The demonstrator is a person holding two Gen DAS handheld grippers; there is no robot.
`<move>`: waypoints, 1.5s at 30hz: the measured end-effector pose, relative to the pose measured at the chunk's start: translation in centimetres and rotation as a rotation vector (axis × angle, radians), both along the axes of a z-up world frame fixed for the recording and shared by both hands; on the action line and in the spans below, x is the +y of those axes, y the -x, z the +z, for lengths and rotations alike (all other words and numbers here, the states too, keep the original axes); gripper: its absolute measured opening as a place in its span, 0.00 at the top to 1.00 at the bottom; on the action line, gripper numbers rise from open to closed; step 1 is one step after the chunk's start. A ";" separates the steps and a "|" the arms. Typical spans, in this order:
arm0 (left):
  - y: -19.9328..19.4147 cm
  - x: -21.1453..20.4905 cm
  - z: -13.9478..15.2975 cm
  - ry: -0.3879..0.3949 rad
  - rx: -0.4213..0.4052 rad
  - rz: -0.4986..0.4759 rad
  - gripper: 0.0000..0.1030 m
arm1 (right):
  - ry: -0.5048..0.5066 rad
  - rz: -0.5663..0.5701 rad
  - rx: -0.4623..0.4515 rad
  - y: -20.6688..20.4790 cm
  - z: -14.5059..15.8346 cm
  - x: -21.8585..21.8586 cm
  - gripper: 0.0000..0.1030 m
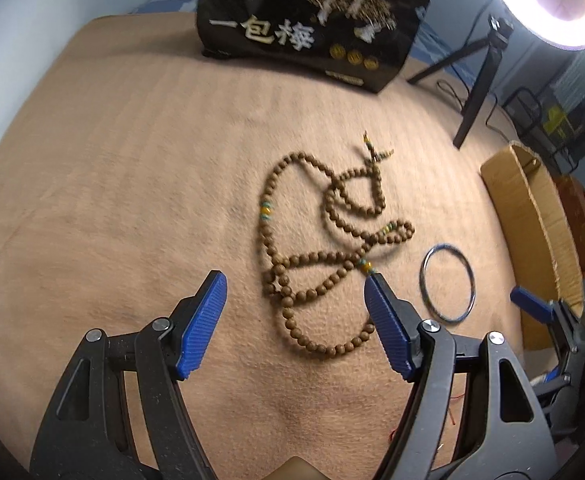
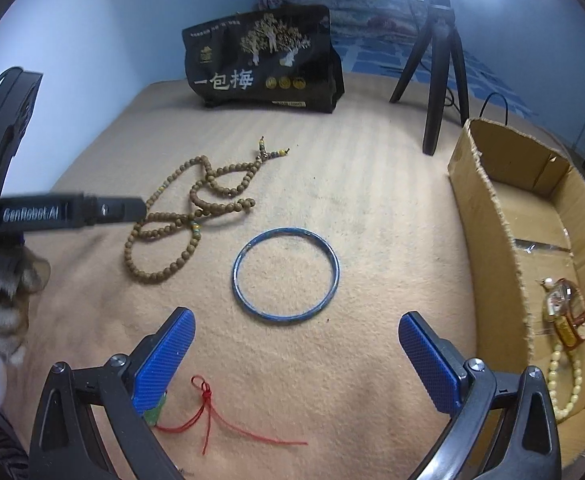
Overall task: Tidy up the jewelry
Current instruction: 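Move the left tool to the wooden bead necklace while the right tool approaches the blue bangle, then close the left tool on the wooden bead necklace while the right tool grasps the blue bangle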
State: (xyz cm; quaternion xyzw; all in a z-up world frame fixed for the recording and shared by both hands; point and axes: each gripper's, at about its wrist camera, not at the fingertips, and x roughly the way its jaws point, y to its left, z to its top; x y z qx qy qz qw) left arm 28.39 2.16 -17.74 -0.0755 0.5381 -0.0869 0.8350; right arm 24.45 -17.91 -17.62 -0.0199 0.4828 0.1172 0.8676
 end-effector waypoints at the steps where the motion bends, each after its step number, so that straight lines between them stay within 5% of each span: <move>1: 0.0 -0.3 -0.2 -0.008 0.002 -0.008 0.29 | 0.003 -0.002 0.003 -0.2 -0.2 0.0 0.00; 20: -2.0 -3.2 -2.1 -0.041 0.000 -0.014 0.29 | 0.045 -0.002 0.018 -1.7 -2.8 1.0 0.00; 30: -3.2 -5.3 -3.1 -0.141 -0.037 -0.016 0.29 | 0.081 0.014 0.010 -2.3 -3.1 1.5 0.00; 43: -3.7 -3.8 -3.0 -0.146 -0.067 0.040 0.86 | 0.104 0.008 0.012 -3.3 -3.3 2.5 0.00; 45: -3.7 -3.5 -3.0 -0.139 -0.067 0.046 0.89 | 0.097 0.013 0.018 -3.4 -3.2 2.5 0.08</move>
